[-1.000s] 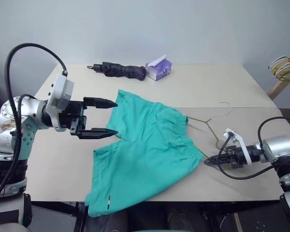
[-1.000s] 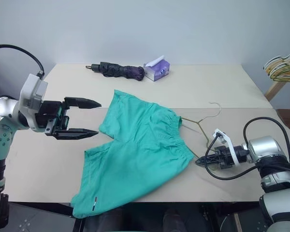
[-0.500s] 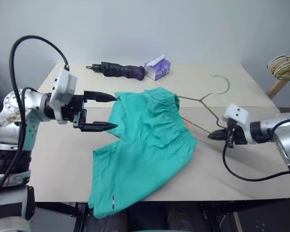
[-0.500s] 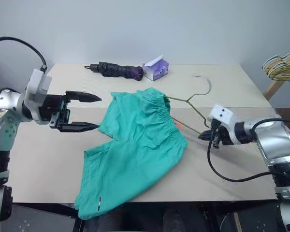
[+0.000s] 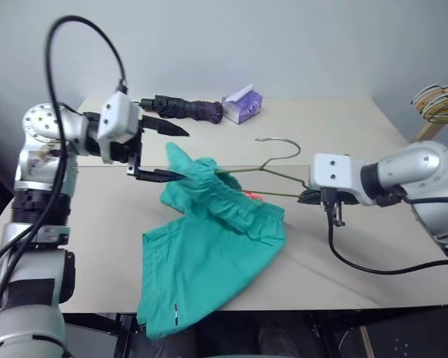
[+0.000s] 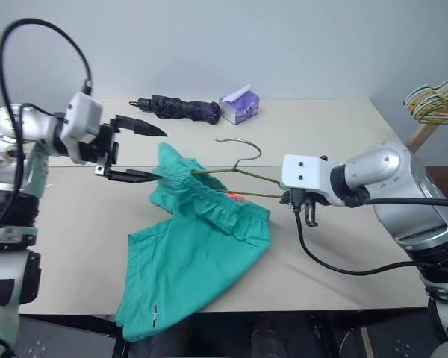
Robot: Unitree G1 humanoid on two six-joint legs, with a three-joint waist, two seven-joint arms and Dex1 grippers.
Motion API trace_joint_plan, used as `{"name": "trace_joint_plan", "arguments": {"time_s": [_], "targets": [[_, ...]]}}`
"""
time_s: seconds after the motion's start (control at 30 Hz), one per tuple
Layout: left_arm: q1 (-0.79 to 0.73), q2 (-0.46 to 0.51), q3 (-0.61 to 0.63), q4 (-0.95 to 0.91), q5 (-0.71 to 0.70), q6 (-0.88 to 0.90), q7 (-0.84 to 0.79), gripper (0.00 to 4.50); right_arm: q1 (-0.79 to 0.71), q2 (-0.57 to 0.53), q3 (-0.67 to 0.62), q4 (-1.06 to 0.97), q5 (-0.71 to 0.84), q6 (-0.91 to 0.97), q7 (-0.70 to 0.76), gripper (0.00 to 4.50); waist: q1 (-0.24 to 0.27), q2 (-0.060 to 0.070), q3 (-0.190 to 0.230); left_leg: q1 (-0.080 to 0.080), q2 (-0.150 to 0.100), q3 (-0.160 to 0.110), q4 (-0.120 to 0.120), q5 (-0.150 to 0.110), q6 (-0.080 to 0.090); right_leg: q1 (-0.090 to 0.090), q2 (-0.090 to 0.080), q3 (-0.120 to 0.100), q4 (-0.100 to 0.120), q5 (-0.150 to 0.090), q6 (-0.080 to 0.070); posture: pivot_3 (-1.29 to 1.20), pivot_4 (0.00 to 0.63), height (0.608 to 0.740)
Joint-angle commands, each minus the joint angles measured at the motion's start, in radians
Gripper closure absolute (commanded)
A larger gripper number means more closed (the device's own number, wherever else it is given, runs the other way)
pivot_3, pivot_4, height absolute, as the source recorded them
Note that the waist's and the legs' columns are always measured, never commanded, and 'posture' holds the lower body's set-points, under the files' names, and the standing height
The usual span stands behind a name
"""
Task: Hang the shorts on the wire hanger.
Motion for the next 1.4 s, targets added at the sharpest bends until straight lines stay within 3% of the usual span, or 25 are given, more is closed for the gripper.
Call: {"name": "trace_joint_plan", "arguments": {"time_s": [0.03,0.23,0.27,0.33,0.73,0.97,1.2,1.4], "targets": [[-0.044,-0.013,-0.064,0.053,0.019,-0.088,-0.01,0.01,-0.048,-0.003,-0.002,-0.032,0.024,0.047,0.032,4.5,-0.005,0.0,0.0,0.0,0.0,0.0,0.0,0.0,0.0,0.0,0.0,0.0,0.0,0.0,0.0,-0.04,0.0,0.74],[-0.065,-0.049,-0.129,0.138,0.095,-0.207,-0.01,0.01,-0.081,-0.007,0.008,-0.05,0.052,0.109,0.053,4.5,-0.018,0.0,0.0,-0.004,0.0,0.0,0.0,0.0,0.0,-0.005,0.0,0.0,0.003,0.0,0.0,-0.06,0.0,0.74],[-0.067,-0.05,-0.135,0.15,0.103,-0.222,-0.01,0.19,-0.086,-0.008,0.007,-0.053,0.062,0.125,0.057,4.5,-0.019,0.0,0.0,-0.005,0.0,0.0,0.0,0.0,0.0,-0.007,0.0,0.0,0.003,0.0,0.0,-0.06,0.0,0.74],[-0.069,-0.049,-0.141,0.162,0.103,-0.236,-0.01,0.61,-0.096,-0.009,0.002,-0.057,0.08,0.151,0.064,4.5,-0.026,0.0,0.0,-0.006,0.0,-0.001,0.0,0.0,0.0,-0.008,0.0,0.0,0.004,0.0,-0.001,-0.06,0.0,0.74],[-0.084,-0.066,-0.123,0.18,0.077,-0.204,-0.01,4.41,-0.118,-0.038,-0.005,-0.077,0.156,0.233,0.076,4.5,-0.039,0.001,-0.001,-0.007,0.0,-0.001,0.0,0.001,0.0,-0.01,0.0,0.0,0.005,0.0,-0.001,-0.07,0.0,0.74],[-0.067,-0.05,-0.128,0.149,0.029,-0.151,-0.01,4.46,-0.065,-0.024,-0.035,-0.082,0.171,0.174,0.038,4.5,-0.04,0.001,-0.001,-0.007,0.0,-0.001,0.001,0.001,0.0,-0.01,0.0,0.0,0.005,0.0,-0.001,-0.08,0.0,0.74],[-0.037,-0.014,-0.146,0.091,-0.021,-0.103,-0.01,4.5,-0.028,-0.043,-0.072,-0.074,0.162,0.175,-0.011,2.56,-0.053,0.001,-0.005,-0.007,0.0,-0.001,0.001,0.001,-0.001,-0.01,0.0,0.001,0.005,0.0,-0.001,-0.1,0.009,0.74],[-0.015,0.021,-0.153,0.077,-0.062,-0.075,-0.01,4.5,-0.007,-0.11,-0.185,0.067,0.138,0.179,-0.085,0.6,-0.065,0.001,-0.005,-0.007,0.0,-0.001,0.001,0.001,-0.001,-0.01,-0.001,0.0,0.005,0.0,-0.001,-0.12,0.019,0.74]]}}
